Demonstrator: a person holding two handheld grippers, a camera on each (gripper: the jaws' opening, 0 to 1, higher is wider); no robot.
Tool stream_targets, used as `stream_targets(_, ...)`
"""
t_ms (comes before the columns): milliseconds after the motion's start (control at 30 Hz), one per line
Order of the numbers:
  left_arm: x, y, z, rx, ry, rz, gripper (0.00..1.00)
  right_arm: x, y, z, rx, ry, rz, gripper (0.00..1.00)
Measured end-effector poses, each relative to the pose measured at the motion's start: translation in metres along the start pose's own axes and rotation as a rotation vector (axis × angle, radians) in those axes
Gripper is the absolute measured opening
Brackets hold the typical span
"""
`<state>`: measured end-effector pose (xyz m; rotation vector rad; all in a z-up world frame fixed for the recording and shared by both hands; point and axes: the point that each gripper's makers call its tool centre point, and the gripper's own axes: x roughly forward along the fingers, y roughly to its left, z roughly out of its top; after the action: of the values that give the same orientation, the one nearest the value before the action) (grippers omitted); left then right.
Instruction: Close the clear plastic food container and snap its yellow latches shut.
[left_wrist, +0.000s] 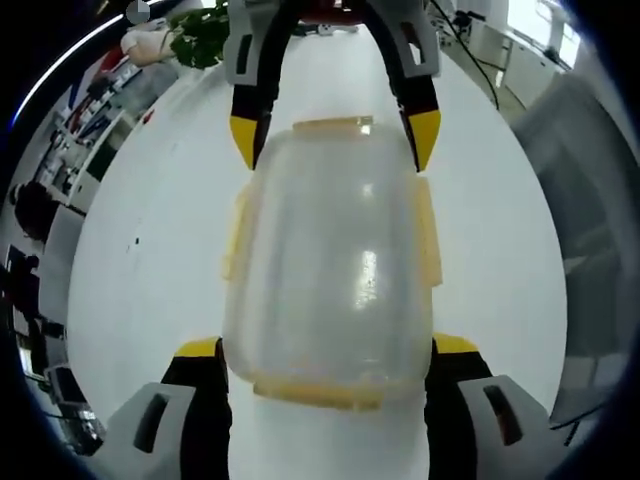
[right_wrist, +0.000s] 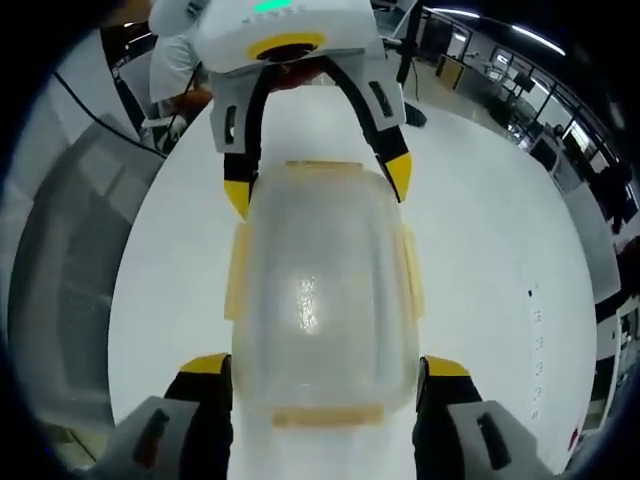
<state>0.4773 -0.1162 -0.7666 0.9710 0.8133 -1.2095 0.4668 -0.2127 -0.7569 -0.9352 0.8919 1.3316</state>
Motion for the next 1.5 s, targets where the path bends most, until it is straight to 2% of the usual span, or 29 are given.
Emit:
stream_targets(933, -0.021, 0.003, -0.051, -0.030, -0.006, 0.007, 0.78, 0.020, 0.000, 0.051, -0.016, -0.008, 0.006, 0.74)
stream_targets(1133, -0.023, 0.003, -0.057, -0.034, -0.007, 0.008, 0.78, 0.023, 0.000, 0.057, -0.019, -0.009, 0.007, 0.74)
stream_targets(1500, -0.023, 0.004, -0.057, -0.039, -0.012, 0.004, 0.78, 0.022, -0.001, 0.057, -0.022, -0.011, 0.008, 0.74)
